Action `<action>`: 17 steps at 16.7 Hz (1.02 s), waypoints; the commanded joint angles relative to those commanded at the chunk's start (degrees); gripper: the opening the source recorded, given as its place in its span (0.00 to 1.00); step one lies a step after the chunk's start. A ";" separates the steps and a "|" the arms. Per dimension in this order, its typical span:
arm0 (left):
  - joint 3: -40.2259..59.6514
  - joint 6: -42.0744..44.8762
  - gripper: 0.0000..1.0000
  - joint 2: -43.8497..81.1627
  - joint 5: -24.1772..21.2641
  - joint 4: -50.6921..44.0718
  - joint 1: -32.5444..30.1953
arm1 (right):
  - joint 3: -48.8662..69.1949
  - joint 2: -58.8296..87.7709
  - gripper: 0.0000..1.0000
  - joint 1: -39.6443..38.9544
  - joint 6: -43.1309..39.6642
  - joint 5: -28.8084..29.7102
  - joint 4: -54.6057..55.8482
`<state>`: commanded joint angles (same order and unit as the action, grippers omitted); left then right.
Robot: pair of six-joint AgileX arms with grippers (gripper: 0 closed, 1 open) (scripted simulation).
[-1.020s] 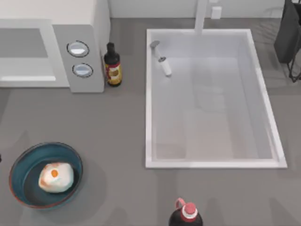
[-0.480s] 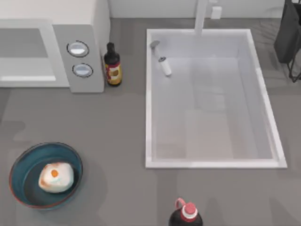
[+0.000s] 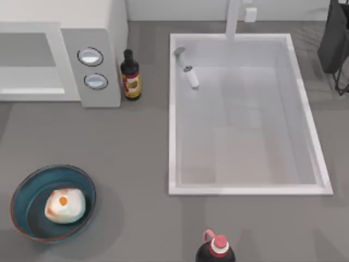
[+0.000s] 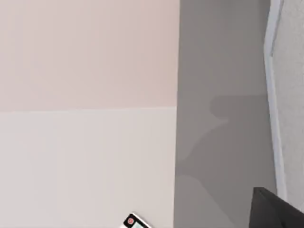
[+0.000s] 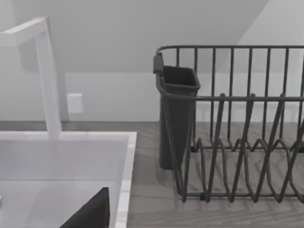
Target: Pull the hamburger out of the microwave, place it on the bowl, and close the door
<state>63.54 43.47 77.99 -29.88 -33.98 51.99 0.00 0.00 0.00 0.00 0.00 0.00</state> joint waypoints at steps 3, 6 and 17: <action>8.80 5.42 0.00 13.02 -4.62 -5.24 5.37 | 0.00 0.00 1.00 0.00 0.00 0.00 0.00; 14.61 8.60 0.00 20.73 -7.63 -8.73 7.89 | 0.00 0.00 1.00 0.00 0.00 0.00 0.00; 13.24 9.63 0.00 24.36 -8.57 -5.59 8.09 | 0.00 0.00 1.00 0.00 0.00 0.00 0.00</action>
<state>76.78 53.10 102.35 -38.45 -39.57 60.08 0.00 0.00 0.00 0.00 0.00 0.00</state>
